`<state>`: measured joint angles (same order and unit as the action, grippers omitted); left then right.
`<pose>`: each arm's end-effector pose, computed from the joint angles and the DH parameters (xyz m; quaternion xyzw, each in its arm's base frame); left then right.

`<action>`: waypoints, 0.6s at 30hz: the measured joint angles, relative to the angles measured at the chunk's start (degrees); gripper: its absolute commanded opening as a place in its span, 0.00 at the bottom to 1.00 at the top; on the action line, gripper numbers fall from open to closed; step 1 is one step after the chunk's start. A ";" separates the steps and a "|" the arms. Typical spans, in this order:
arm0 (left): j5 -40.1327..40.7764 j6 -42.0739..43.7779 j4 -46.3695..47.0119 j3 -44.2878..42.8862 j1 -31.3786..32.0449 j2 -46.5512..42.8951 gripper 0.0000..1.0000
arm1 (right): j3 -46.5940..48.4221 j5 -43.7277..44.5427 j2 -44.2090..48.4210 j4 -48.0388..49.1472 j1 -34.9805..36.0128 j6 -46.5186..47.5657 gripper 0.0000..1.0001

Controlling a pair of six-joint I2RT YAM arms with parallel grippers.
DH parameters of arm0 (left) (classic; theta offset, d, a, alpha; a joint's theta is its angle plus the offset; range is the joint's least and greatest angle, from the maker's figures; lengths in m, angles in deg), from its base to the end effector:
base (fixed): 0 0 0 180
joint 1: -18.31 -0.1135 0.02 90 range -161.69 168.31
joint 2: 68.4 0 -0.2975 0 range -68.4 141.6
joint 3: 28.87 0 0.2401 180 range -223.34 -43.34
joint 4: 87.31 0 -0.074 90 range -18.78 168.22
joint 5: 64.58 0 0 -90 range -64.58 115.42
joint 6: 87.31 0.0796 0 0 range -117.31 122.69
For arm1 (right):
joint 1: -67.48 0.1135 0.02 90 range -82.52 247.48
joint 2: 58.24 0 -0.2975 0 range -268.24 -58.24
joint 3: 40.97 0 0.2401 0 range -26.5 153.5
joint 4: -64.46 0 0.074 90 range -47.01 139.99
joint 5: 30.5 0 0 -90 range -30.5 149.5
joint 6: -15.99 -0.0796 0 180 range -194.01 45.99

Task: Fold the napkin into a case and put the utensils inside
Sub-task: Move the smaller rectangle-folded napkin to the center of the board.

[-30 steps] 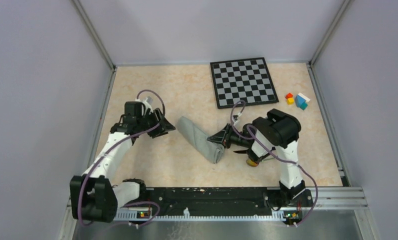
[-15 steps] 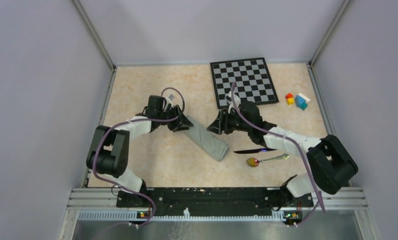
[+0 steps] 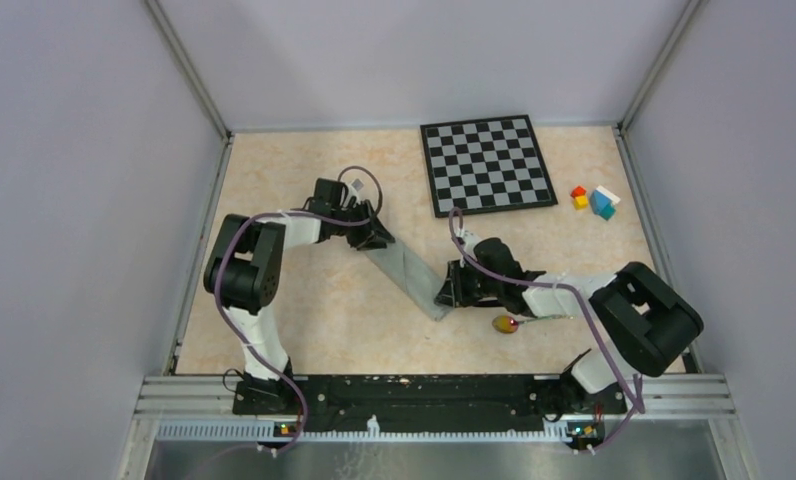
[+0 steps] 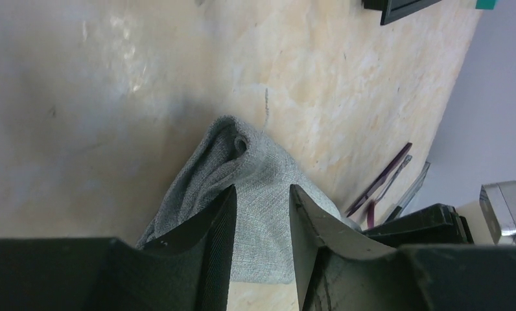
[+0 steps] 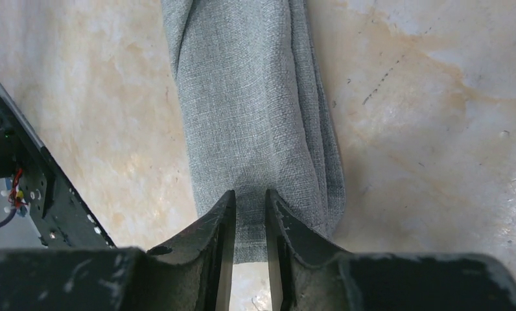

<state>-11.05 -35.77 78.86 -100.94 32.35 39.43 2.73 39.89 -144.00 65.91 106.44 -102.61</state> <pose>0.3721 -0.1418 0.1513 -0.0829 0.8940 -0.4085 0.1643 0.2082 0.2027 0.1524 -0.1517 0.8852 0.3575 0.2562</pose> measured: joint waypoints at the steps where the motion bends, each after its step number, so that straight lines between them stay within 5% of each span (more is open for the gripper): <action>1: 0.15 0.74 -1.01 -1.18 0.13 0.52 0.43 | 0.00 0.13 0.09 0.20 0.11 -0.44 0.25; 7: 3.32 6.75 -8.98 -9.84 2.43 2.62 0.48 | 0.44 0.76 5.11 -3.41 0.28 -1.99 0.43; 11: 5.16 8.96 -11.28 -9.62 3.48 -0.72 0.52 | 2.38 2.54 8.00 -5.73 0.24 -1.05 0.43; 18: 7.58 9.25 -12.63 5.62 3.63 -24.09 0.58 | -0.74 9.94 7.93 -5.11 5.38 -2.16 0.37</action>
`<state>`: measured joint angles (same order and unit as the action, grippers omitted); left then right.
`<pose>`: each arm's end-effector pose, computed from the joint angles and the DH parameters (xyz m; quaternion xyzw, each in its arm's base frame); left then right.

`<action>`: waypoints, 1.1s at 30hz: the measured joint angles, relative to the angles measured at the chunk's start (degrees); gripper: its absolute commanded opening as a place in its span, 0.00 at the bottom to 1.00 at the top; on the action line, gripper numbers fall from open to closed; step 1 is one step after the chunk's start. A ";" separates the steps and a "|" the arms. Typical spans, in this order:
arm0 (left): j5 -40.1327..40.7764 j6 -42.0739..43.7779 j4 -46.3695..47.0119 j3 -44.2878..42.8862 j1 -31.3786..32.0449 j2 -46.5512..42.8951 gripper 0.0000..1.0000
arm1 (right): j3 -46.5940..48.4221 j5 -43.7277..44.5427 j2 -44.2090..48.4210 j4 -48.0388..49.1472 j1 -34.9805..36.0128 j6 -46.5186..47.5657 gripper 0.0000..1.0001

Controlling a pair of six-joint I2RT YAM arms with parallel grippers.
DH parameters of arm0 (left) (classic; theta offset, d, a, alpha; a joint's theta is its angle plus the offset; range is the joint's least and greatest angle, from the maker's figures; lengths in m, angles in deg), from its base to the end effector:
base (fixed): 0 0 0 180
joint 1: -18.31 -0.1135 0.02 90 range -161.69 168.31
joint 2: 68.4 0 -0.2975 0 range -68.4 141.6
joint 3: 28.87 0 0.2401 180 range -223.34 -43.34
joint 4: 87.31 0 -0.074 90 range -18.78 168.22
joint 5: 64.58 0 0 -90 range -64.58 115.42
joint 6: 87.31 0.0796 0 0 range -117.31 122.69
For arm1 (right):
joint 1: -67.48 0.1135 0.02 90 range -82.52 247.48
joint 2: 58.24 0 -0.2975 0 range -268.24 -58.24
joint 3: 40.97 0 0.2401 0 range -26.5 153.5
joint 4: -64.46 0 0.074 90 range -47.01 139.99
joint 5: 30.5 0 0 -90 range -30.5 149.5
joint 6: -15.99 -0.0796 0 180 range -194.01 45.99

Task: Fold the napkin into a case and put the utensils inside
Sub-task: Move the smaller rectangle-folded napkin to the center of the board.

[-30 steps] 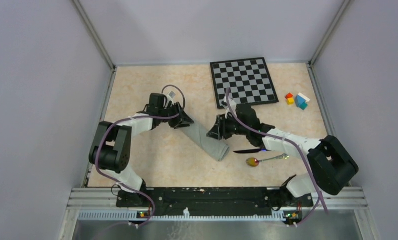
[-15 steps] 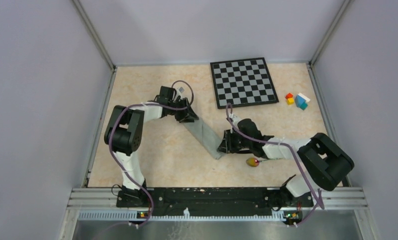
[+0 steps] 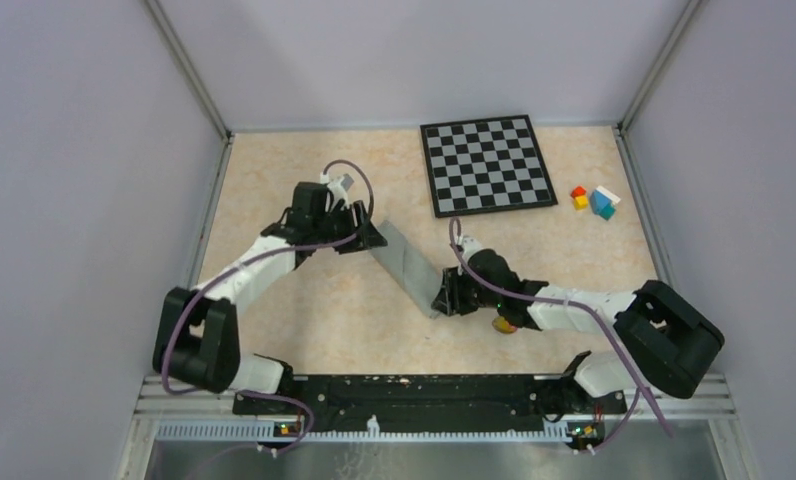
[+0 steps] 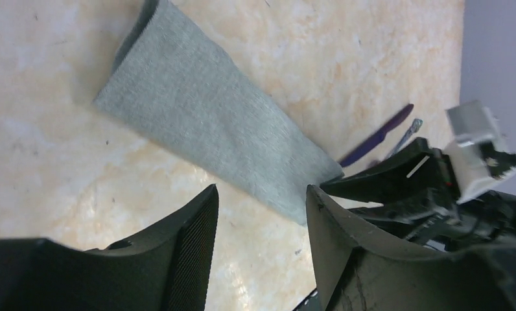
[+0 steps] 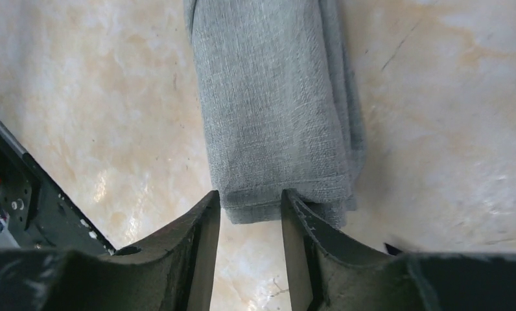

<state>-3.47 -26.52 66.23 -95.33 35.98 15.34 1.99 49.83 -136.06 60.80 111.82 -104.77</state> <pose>0.2938 -0.1340 0.2386 0.0080 0.8959 -0.3618 0.2578 0.1863 0.2007 0.1721 -0.1425 0.8869 0.3239 0.2968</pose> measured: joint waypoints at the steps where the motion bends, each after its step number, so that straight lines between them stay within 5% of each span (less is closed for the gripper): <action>1: 0.00 -0.22 0.66 1.77 0.00 -2.97 0.58 | -0.39 1.16 -0.17 0.26 1.42 -0.81 0.36; 10: 0.26 -6.14 4.39 20.98 -0.09 -10.47 0.53 | 2.29 10.84 -11.23 13.62 14.34 -16.79 0.38; 16: 0.26 -8.50 7.17 21.44 -0.11 -8.17 0.52 | 6.21 9.35 -12.87 14.08 14.69 -17.57 0.43; 27: -0.61 -8.31 9.29 20.72 -0.13 -7.96 0.58 | 4.55 1.29 -8.59 2.86 -2.27 -6.21 0.44; 33: -1.29 -5.49 5.51 7.67 -0.42 -2.95 0.53 | 13.05 12.28 -7.26 -14.58 -8.94 2.49 0.47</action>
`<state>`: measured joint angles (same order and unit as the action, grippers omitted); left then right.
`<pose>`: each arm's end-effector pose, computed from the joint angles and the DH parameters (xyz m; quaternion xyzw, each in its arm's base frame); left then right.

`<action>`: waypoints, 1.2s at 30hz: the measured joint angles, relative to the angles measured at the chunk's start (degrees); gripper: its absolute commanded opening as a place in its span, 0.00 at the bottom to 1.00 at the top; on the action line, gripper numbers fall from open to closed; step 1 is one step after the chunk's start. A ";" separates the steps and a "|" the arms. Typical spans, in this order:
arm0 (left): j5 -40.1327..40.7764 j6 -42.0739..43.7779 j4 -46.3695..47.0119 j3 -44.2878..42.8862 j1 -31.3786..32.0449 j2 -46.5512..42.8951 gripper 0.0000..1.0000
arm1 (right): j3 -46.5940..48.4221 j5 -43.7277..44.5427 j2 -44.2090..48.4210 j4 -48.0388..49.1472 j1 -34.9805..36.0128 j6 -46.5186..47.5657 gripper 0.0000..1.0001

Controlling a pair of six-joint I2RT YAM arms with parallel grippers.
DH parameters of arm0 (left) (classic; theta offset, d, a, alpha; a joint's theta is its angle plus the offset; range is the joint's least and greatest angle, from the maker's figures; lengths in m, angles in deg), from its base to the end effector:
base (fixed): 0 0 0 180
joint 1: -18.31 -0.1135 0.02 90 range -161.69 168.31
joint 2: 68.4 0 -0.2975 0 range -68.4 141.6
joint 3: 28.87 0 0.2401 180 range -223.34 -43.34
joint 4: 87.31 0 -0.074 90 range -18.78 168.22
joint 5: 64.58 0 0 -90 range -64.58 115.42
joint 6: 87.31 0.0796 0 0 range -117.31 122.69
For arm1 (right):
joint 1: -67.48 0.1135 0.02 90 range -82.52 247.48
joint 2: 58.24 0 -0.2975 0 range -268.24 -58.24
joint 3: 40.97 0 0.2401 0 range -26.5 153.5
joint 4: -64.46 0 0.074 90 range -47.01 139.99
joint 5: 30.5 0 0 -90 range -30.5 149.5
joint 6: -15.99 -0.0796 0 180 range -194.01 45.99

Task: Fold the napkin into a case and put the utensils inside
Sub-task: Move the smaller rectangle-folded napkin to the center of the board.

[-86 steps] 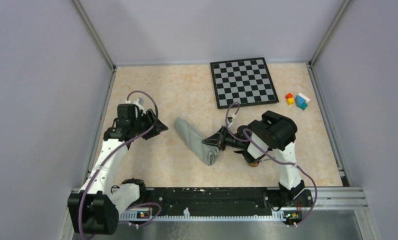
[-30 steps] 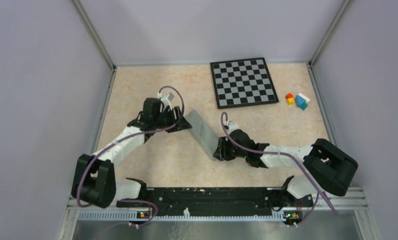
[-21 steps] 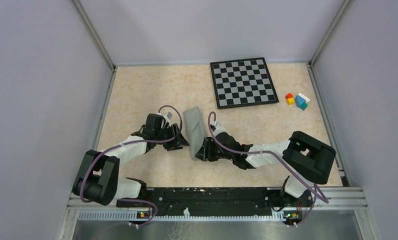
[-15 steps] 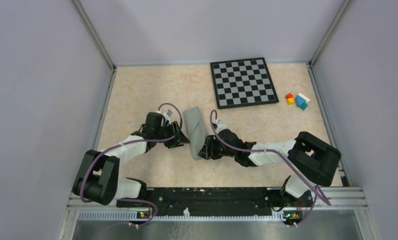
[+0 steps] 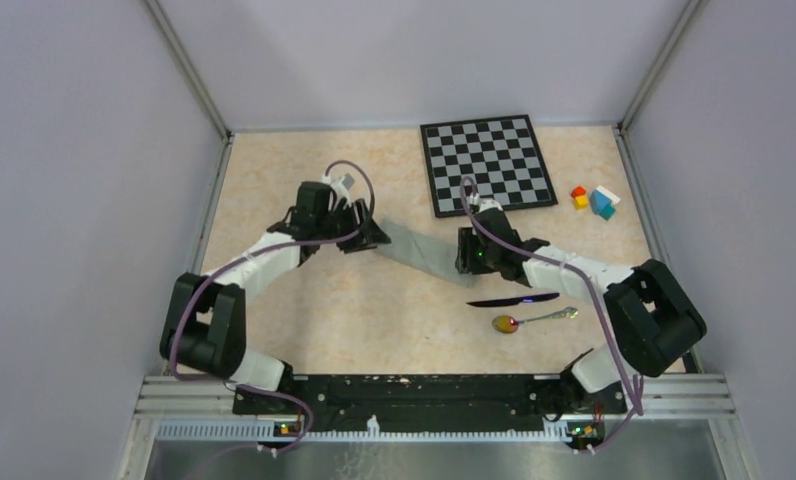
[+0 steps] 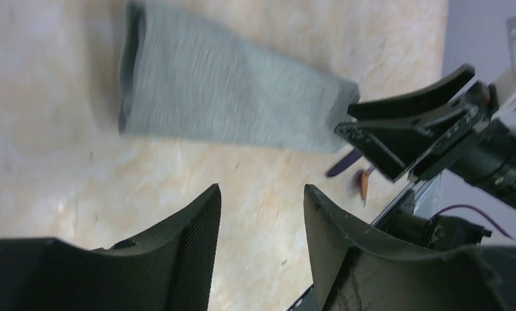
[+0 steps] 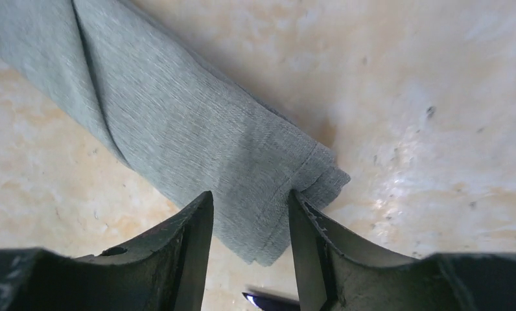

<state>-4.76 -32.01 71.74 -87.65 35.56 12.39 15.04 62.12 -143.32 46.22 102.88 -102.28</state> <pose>0.2742 -0.1270 0.2199 -0.0316 0.8908 -0.3834 0.2418 0.2535 0.1757 0.1804 -0.0496 0.9299 0.1739 0.3204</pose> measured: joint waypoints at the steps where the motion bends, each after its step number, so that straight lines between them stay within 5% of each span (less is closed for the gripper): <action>1: -0.59 0.57 -0.09 -4.22 -0.02 2.64 0.50 | 2.29 1.79 0.00 -3.06 -0.11 1.22 0.48; 6: -2.69 1.90 1.44 -15.47 -0.13 14.38 0.48 | 8.20 0.92 0.90 -6.43 -0.11 3.63 0.49; 16: -3.15 2.56 1.53 -19.17 -0.20 27.08 0.48 | 3.08 -7.39 1.09 -2.23 -1.29 1.42 0.39; 26: -3.74 -0.46 8.76 -13.05 1.11 26.18 0.50 | 2.23 -1.20 -3.10 -1.14 -7.15 3.89 0.39; 36: -4.72 -10.29 14.38 -2.08 9.27 18.64 0.53 | 2.45 3.82 -2.36 -5.77 -11.28 8.63 0.50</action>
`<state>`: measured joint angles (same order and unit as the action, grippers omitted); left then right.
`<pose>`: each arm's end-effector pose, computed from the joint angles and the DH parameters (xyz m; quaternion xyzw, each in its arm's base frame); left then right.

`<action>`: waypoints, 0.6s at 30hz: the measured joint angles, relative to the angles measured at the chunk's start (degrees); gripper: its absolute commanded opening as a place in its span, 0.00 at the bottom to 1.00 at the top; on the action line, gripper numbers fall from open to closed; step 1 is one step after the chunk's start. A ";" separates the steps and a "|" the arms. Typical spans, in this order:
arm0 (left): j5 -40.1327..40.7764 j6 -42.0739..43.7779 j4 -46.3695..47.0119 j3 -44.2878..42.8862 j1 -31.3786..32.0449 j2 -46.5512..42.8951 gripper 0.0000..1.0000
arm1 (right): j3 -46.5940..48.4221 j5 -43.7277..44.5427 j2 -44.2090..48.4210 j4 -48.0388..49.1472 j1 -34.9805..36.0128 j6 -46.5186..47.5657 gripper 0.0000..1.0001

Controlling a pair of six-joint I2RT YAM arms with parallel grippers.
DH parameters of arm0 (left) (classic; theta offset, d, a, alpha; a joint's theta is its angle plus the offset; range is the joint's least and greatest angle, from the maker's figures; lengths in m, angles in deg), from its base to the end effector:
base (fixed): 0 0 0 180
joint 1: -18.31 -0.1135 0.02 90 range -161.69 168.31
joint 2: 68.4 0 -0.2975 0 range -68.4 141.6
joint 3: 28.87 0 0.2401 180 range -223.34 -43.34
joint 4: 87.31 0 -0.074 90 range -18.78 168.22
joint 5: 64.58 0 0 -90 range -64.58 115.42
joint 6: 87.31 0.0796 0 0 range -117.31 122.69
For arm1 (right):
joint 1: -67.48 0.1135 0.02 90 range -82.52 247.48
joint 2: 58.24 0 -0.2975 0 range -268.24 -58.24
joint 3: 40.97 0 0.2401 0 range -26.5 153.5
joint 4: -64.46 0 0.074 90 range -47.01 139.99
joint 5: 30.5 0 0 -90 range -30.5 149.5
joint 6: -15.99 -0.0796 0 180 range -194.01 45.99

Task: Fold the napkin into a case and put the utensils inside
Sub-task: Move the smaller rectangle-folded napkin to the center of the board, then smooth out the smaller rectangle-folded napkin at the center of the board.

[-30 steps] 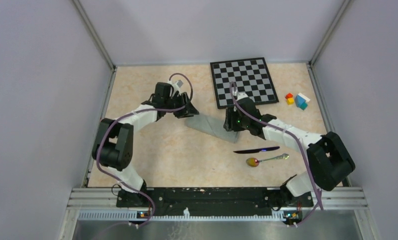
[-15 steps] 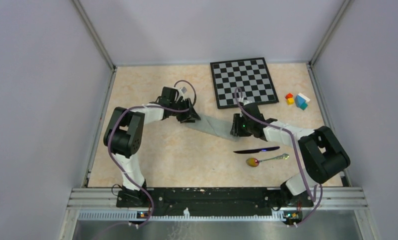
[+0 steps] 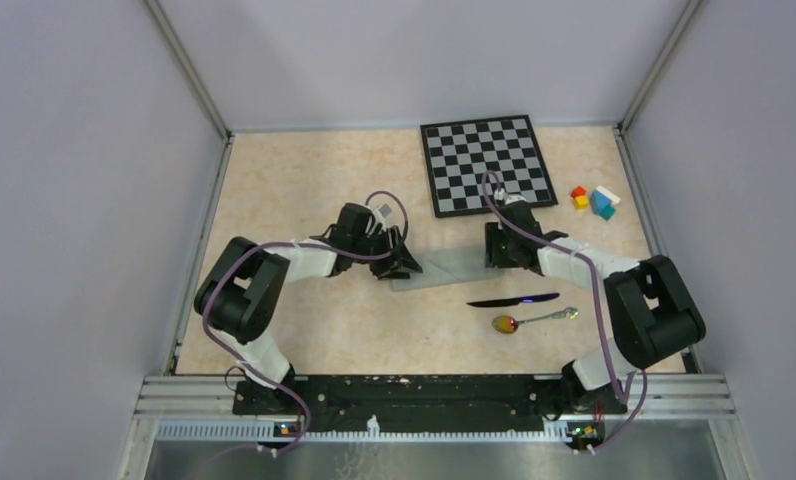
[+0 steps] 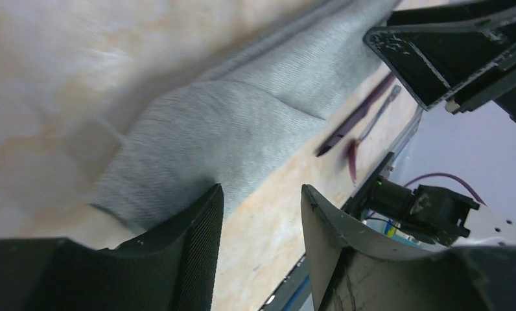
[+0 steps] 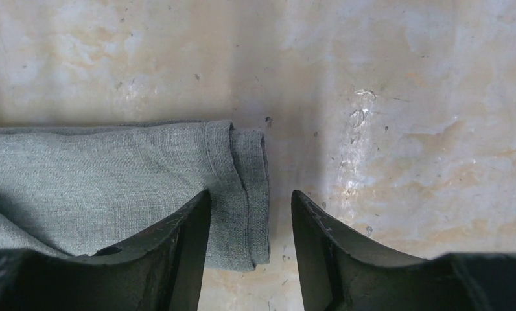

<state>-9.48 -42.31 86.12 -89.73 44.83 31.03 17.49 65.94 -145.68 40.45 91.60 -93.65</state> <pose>0.2971 -0.1991 0.1586 -0.0287 0.8887 -0.4376 0.1334 0.2856 0.1181 0.1721 -0.0192 0.9468 0.0687 0.3139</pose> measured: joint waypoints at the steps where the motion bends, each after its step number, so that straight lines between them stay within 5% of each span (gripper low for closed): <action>1: -0.02 -0.63 -0.37 0.20 0.83 -0.85 0.54 | 0.04 -0.07 0.55 -0.74 0.00 0.22 0.50; 11: 2.54 1.75 -6.69 -0.72 2.34 -8.92 0.53 | -0.02 -10.29 8.98 -2.32 -0.02 -0.76 0.51; 18: 3.96 5.64 -8.46 -3.54 -1.05 -4.90 0.50 | -0.07 -15.74 5.42 0.59 -0.02 -2.67 0.42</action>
<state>-5.52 -36.67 77.66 -93.27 43.78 26.14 17.42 50.20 -140.26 41.04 91.58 -96.31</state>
